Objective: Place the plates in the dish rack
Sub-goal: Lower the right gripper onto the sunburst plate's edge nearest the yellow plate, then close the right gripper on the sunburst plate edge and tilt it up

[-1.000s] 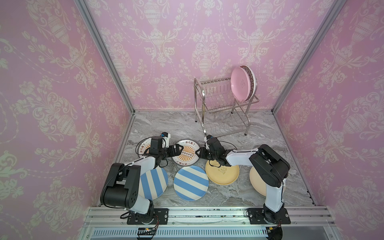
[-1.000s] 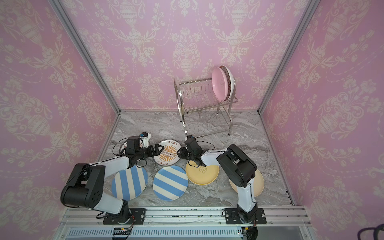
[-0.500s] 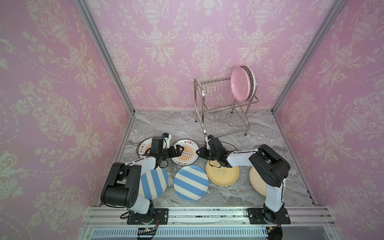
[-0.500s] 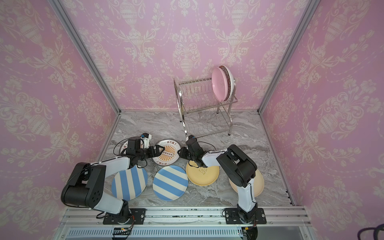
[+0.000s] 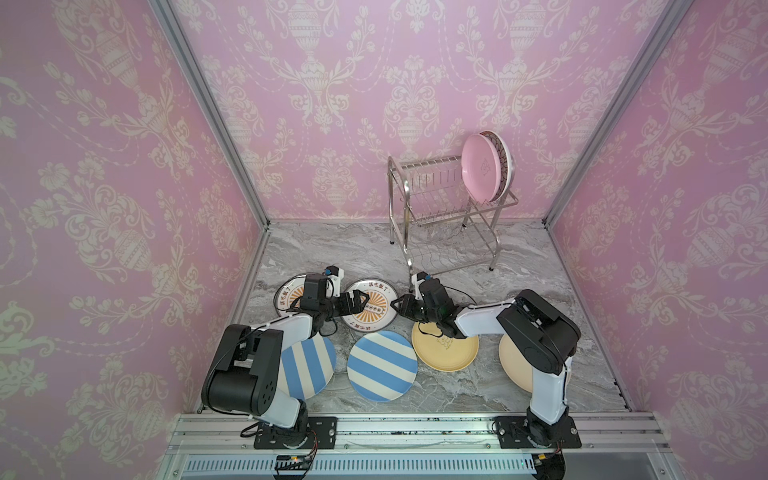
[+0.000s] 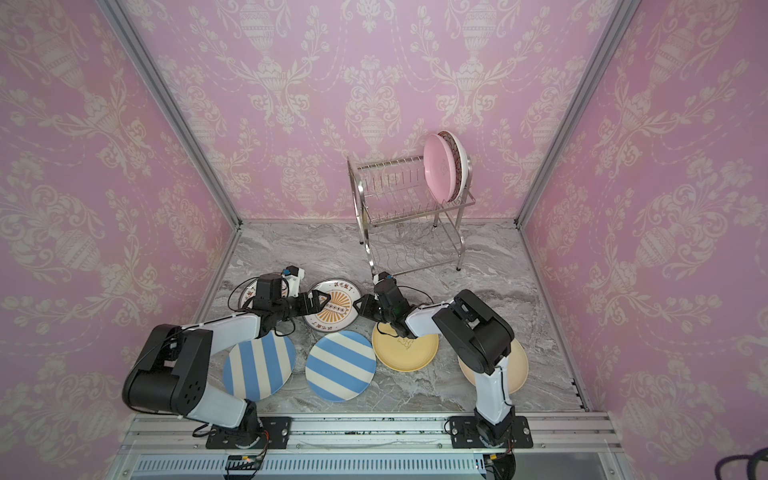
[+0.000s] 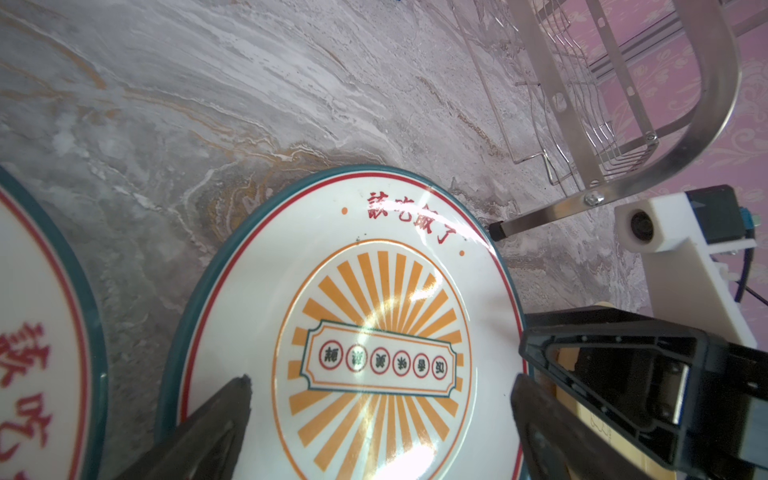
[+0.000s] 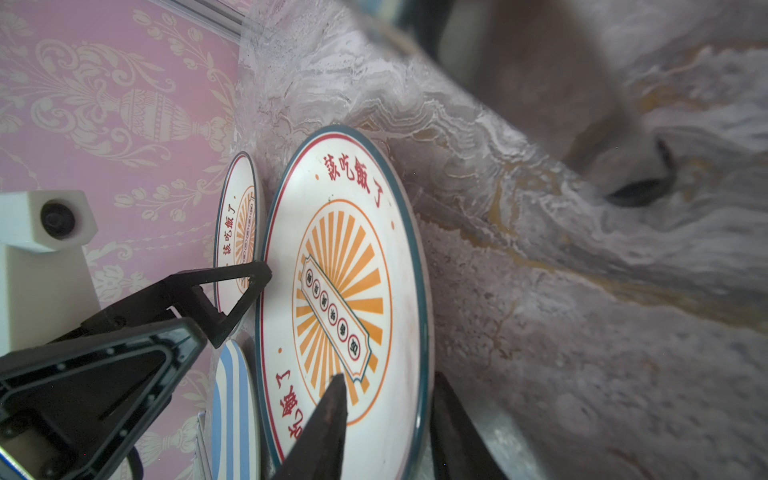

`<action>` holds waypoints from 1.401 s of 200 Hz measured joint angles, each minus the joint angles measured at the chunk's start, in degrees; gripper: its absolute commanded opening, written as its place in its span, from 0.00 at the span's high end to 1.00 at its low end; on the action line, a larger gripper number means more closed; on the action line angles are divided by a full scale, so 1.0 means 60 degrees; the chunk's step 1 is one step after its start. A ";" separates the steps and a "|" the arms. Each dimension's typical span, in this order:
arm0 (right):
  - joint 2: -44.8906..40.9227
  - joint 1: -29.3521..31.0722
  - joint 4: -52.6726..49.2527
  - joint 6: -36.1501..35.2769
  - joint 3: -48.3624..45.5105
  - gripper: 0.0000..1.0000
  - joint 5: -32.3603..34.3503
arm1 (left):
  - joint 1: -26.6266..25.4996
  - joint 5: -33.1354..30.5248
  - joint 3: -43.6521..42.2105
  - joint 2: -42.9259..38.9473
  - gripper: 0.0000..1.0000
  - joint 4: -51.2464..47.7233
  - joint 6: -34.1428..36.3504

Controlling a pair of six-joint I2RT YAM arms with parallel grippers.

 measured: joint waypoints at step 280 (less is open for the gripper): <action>-0.0124 0.0270 -0.2317 -0.1049 0.0805 0.56 0.0838 | -0.0106 -0.1497 0.1341 0.0568 0.01 -0.1800 0.0707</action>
